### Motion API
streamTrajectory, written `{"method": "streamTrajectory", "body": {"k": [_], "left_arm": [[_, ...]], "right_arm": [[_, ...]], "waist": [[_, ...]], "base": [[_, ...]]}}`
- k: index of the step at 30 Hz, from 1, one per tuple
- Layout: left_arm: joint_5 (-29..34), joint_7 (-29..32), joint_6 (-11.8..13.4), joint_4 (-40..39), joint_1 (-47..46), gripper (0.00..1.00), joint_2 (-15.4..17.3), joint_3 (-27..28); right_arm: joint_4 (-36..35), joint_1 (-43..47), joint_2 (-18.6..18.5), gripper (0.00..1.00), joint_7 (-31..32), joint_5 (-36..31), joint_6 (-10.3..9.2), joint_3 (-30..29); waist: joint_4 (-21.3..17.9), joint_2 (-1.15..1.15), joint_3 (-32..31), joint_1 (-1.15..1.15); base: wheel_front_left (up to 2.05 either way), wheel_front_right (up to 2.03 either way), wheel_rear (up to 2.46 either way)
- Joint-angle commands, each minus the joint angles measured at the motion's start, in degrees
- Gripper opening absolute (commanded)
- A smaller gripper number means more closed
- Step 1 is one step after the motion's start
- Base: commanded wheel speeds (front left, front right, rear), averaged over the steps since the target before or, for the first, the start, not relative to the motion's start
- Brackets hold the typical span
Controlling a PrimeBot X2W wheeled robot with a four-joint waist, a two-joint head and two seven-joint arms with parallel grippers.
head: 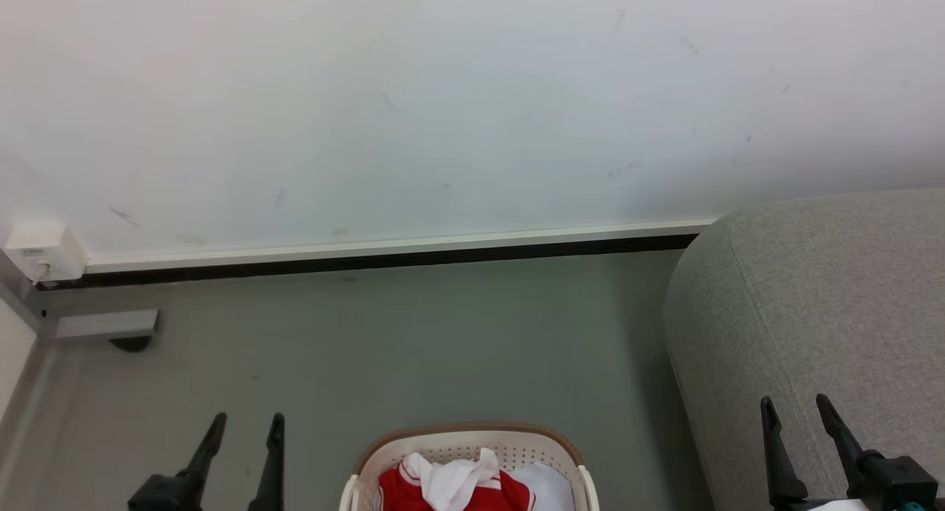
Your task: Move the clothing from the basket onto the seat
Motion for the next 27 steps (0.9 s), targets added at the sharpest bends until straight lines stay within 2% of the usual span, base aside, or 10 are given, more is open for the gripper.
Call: {"method": "streamTrajectory", "body": {"k": [1,18,27], "left_arm": [[0.6,-0.1,-0.2,0.1,0.1,1.00,0.1,0.2],[1.3,-0.1,-1.0,0.7,-0.3,1.00,-0.5,0.6],[2.7,-0.1,-2.0,4.9,-5.7,1.00,-0.9,-7.2]], "right_arm": [[0.2,-0.5,0.0,1.00,0.0,0.3,-0.12,0.1],[-0.2,-1.1,0.0,1.00,0.0,0.6,-0.12,0.9],[-1.9,-4.4,0.0,1.00,0.0,0.6,-0.12,2.5]], "waist": [[0.0,0.00,0.0,0.00],[-0.9,0.00,1.0,0.00],[-3.4,0.00,6.0,0.00]], "base": [[0.00,0.00,0.00],[0.00,0.00,0.00],[0.00,0.00,0.00]]}}
